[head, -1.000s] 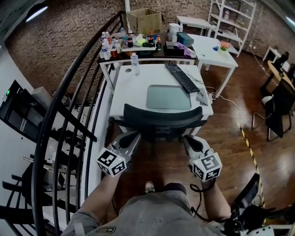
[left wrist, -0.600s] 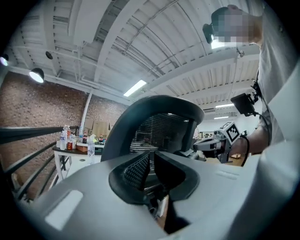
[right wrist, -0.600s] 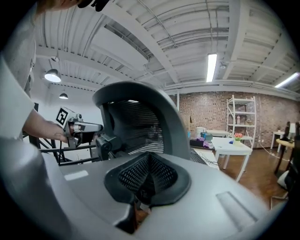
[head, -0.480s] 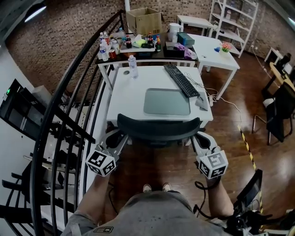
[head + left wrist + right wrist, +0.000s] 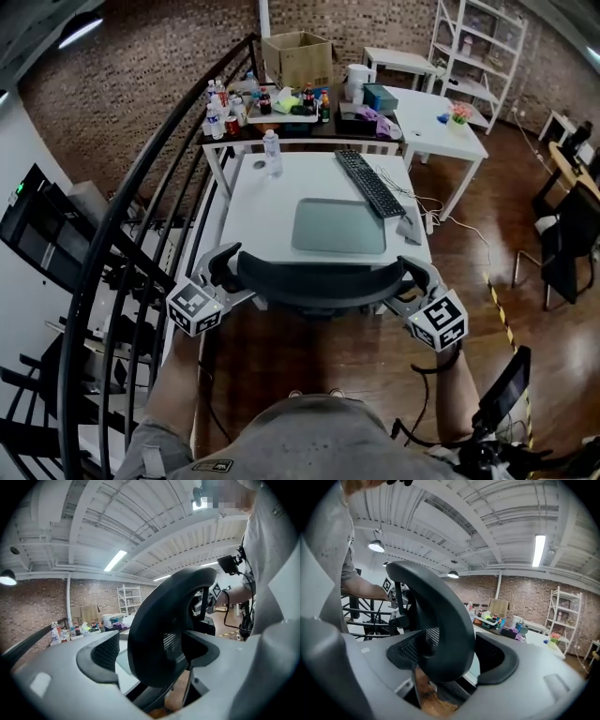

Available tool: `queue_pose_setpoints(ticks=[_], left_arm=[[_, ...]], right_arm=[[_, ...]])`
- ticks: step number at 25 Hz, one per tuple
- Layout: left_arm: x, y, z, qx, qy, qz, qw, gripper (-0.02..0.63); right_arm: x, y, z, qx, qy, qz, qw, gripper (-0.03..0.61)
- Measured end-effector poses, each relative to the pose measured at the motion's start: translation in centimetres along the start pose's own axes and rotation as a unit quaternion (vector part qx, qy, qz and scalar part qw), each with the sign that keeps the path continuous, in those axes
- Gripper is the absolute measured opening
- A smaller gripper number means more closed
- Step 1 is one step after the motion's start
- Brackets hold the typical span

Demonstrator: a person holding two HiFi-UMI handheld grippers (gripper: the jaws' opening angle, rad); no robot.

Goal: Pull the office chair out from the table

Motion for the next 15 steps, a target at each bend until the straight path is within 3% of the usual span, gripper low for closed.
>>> queue_pose_setpoints(ticks=[3,7,9,12,15], left_arm=[[0.1,-0.2,1.7,0.001,0.064,-0.004,0.9979,0.427],[0.8,-0.1,4.1,-0.012,0.14,-0.013,0.99,0.43],[0.8,-0.3,4.8,-0.008,0.141,-0.024,0.9897,0.427],[0.4,-0.4,4.8,-0.001,0.123,-0.04,0.9917,0.314],[0.3,-0.4,4.7,-0.005,0.124,-0.04,0.9915,0.295]], right_arm=[[0.6,0.3,1.0,0.005,-0.048,0.008,0.999,0.368],[1.4,0.8,2.6,0.012,-0.111,0.039,0.993,0.382],[1.3,0.8,3.2,0.011,-0.123,0.042,0.991,0.375],[1.4,0.8,3.3,0.009,-0.111,0.04,0.993,0.286],[1.5,0.7,3.2,0.008,-0.113,0.044,0.993,0.263]])
Point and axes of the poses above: the fingertips, and each gripper's own axes: z forward along the fingers, x to its right, y out of its underside, the point moved 9 cm from there along -z, backward along the fingers, and after that the axes turned 8 degrees about -y, right-handed, at the moved point
